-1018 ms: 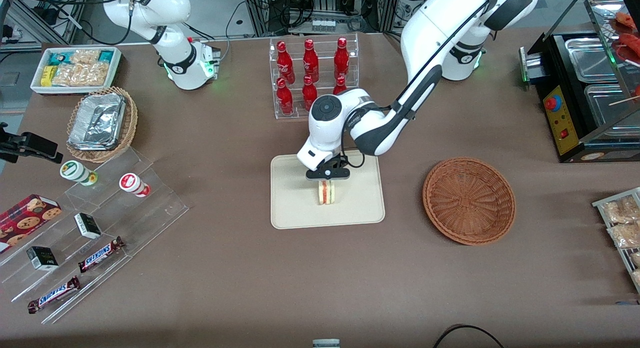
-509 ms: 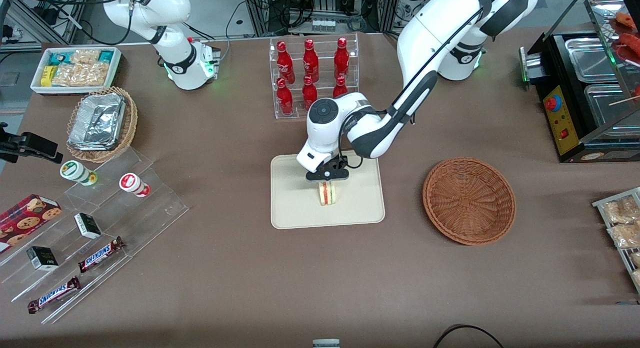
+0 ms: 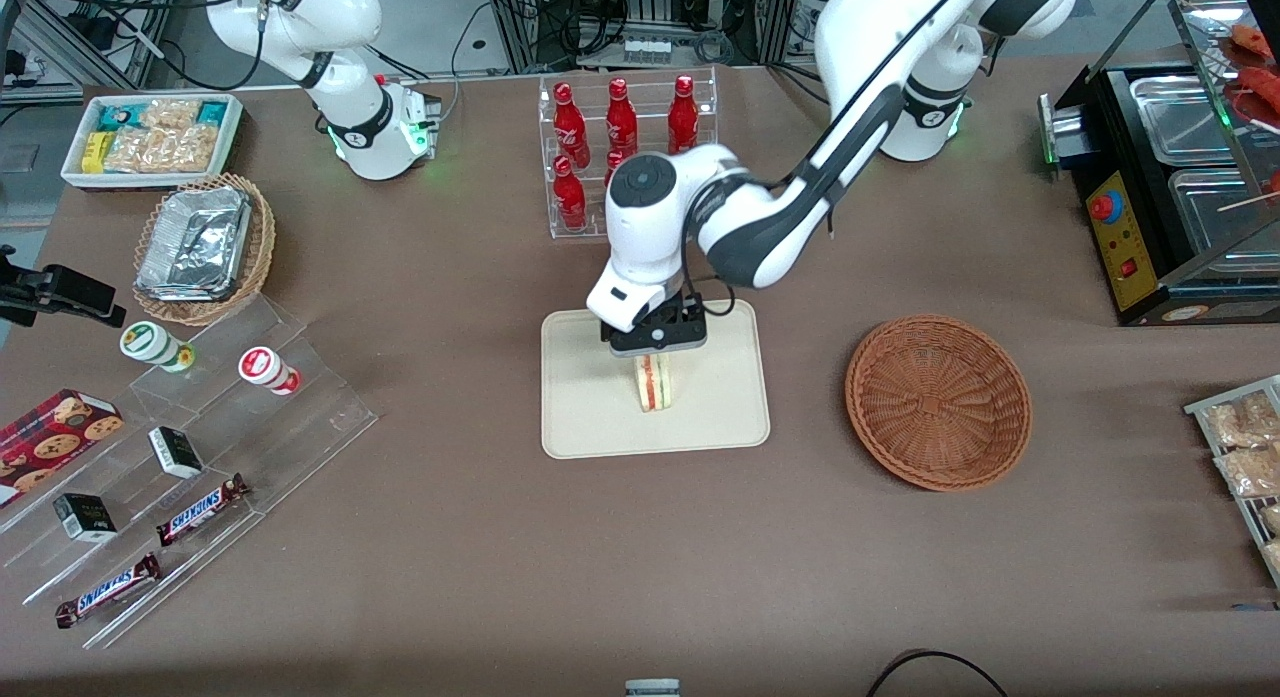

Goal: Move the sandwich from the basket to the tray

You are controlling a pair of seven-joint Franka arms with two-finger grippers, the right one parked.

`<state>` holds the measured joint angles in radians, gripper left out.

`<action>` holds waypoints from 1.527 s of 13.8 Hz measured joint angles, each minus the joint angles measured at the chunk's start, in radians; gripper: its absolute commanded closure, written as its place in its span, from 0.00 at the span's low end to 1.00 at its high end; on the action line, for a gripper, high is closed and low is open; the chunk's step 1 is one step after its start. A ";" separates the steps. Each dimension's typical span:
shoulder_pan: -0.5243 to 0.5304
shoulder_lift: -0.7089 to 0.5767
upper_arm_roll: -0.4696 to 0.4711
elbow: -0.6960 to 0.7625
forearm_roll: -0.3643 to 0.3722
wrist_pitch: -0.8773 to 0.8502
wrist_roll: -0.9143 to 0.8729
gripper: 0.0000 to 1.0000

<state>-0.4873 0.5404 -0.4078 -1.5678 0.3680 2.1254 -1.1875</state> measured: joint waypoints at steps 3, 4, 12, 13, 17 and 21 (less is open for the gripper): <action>0.067 -0.118 0.011 0.041 -0.046 -0.165 0.012 0.00; 0.105 -0.158 0.012 0.043 -0.077 -0.208 0.053 0.00; 0.488 -0.490 0.024 -0.027 -0.308 -0.531 0.747 0.00; 0.523 -0.516 0.025 -0.048 -0.322 -0.532 0.800 0.00; 0.595 -0.555 0.027 -0.076 -0.331 -0.537 0.932 0.00; 0.597 -0.559 0.133 -0.057 -0.345 -0.537 1.060 0.00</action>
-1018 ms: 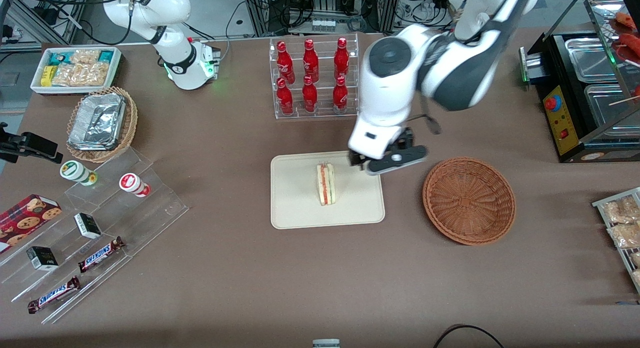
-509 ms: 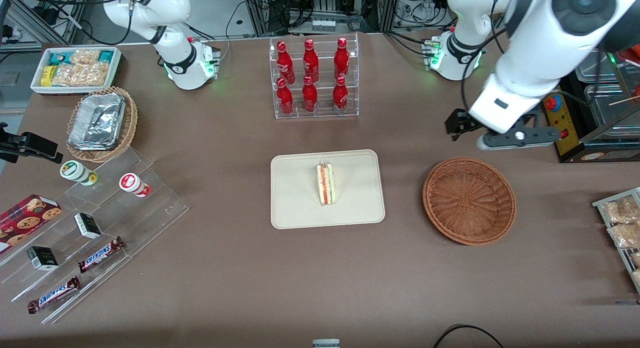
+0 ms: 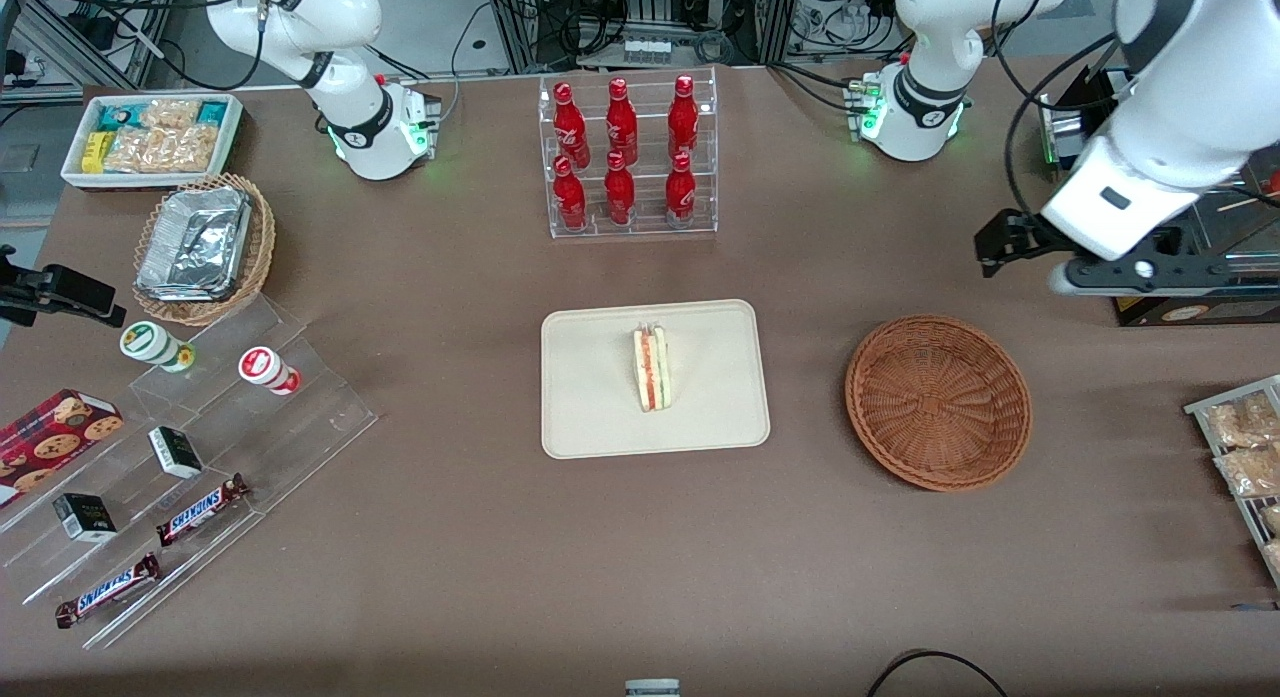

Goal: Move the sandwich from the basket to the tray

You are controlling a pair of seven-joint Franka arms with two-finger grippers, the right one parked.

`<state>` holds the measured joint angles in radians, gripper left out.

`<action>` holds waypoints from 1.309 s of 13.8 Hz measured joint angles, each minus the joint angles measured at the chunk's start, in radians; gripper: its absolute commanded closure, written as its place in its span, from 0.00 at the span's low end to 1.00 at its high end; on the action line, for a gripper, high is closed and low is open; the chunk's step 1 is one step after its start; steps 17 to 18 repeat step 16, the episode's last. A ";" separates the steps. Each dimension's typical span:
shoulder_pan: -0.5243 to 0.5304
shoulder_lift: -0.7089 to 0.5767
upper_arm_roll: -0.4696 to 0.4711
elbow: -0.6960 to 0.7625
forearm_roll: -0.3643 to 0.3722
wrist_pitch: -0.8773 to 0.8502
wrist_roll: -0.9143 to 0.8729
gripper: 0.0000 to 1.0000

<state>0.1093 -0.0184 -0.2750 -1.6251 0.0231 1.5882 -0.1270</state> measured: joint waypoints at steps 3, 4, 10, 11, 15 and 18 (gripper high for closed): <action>-0.095 0.002 0.154 0.028 -0.016 0.000 0.110 0.00; -0.113 0.004 0.180 0.034 -0.016 0.000 0.130 0.00; -0.118 0.013 0.197 0.065 -0.016 0.000 0.184 0.00; -0.115 0.013 0.202 0.067 -0.016 0.000 0.188 0.00; -0.114 0.014 0.207 0.079 -0.015 -0.040 0.189 0.00; -0.114 0.014 0.208 0.084 -0.014 -0.060 0.190 0.00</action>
